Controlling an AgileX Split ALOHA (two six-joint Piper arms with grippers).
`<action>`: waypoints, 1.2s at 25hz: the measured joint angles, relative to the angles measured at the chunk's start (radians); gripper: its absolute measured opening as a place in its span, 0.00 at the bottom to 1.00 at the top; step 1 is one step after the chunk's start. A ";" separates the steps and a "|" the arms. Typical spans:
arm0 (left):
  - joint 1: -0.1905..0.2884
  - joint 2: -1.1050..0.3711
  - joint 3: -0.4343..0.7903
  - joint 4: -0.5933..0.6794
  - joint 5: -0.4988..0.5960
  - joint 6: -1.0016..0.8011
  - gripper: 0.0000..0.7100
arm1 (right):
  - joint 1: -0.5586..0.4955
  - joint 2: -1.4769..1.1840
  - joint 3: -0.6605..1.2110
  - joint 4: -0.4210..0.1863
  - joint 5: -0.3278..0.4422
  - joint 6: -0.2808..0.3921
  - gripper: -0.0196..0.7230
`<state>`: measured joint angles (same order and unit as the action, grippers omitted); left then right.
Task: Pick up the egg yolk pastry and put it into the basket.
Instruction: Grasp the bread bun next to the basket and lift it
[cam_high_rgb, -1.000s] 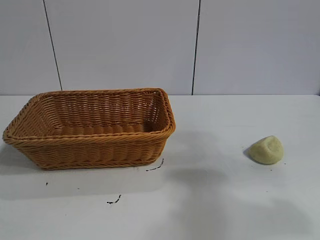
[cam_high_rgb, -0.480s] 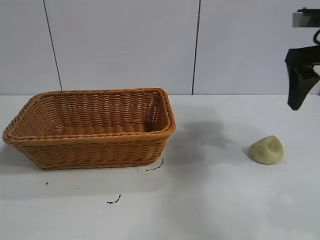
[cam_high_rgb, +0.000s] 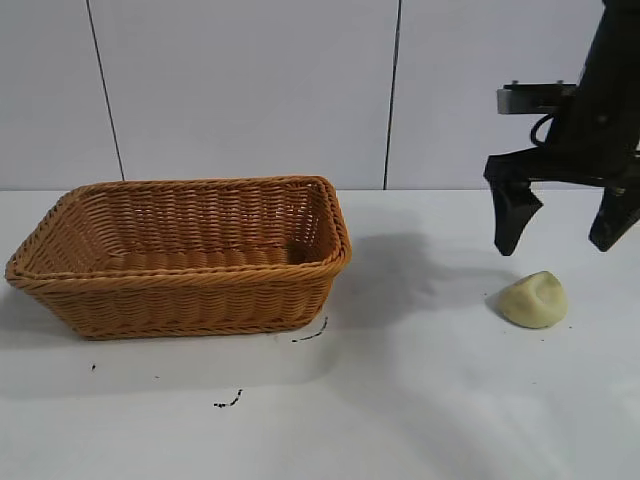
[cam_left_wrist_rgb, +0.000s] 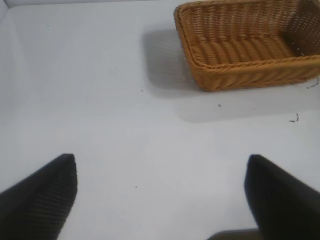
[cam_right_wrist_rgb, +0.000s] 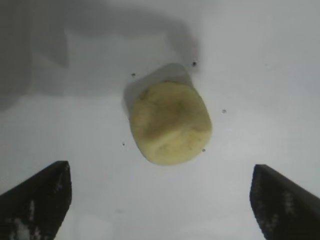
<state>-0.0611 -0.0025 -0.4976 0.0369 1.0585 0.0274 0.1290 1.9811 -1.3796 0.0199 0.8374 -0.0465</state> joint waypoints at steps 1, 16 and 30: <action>0.000 0.000 0.000 0.000 0.000 0.000 0.98 | 0.002 0.012 0.000 -0.001 -0.012 0.003 0.96; 0.000 0.000 0.000 0.000 0.000 0.000 0.98 | -0.009 0.155 0.000 -0.020 -0.055 0.022 0.96; 0.000 0.000 0.000 0.000 0.000 0.000 0.98 | -0.009 0.125 -0.008 -0.030 -0.051 0.022 0.16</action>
<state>-0.0611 -0.0025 -0.4976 0.0369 1.0585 0.0274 0.1201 2.1065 -1.3876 -0.0099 0.7859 -0.0245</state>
